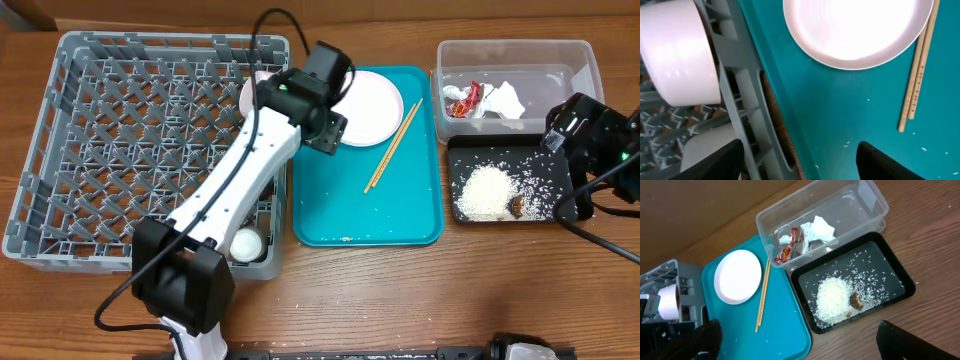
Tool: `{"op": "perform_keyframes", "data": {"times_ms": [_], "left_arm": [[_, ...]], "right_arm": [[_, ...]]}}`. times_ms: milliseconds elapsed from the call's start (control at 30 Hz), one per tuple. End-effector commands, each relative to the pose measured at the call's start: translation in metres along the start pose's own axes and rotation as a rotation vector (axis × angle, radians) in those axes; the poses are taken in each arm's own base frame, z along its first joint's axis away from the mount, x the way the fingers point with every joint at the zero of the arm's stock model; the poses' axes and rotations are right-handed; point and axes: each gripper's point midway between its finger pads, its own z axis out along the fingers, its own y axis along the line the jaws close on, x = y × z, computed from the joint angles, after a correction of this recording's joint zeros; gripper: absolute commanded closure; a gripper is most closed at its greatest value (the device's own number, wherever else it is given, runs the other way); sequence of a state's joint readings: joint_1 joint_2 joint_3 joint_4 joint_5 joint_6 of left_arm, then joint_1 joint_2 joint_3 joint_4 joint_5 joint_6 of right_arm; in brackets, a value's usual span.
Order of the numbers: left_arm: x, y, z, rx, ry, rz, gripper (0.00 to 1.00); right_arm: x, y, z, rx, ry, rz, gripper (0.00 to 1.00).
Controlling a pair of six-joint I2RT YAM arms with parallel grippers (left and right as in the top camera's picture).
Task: Sort waste into correct bins and load items into the dishwasher
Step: 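Move the left gripper back to the edge of the white plate, then grip the white plate rim with the left gripper and lift it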
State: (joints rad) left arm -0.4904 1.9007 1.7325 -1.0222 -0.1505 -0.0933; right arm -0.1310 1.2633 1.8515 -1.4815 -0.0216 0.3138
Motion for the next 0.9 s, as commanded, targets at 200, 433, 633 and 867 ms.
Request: {"op": "perform_keyframes", "data": {"times_ms": [200, 433, 633, 867], "left_arm": [[-0.018, -0.048, 0.040, 0.169, -0.061, -0.069, 0.39], [0.001, -0.079, 0.110, 0.158, 0.061, -0.425, 0.41], [0.007, -0.084, 0.140, 0.094, 0.062, -0.542, 0.48], [-0.006, -0.089, 0.139, 0.116, 0.014, -0.561, 0.45]], "right_arm": [[-0.005, -0.001, -0.005, 0.001, -0.026, 0.004, 0.00], [-0.005, -0.001, -0.005, 0.001, -0.026, 0.004, 0.00], [-0.005, -0.001, -0.005, 0.001, -0.026, 0.004, 0.00], [-0.005, -0.001, -0.005, 0.001, -0.026, 0.004, 0.00]]}}
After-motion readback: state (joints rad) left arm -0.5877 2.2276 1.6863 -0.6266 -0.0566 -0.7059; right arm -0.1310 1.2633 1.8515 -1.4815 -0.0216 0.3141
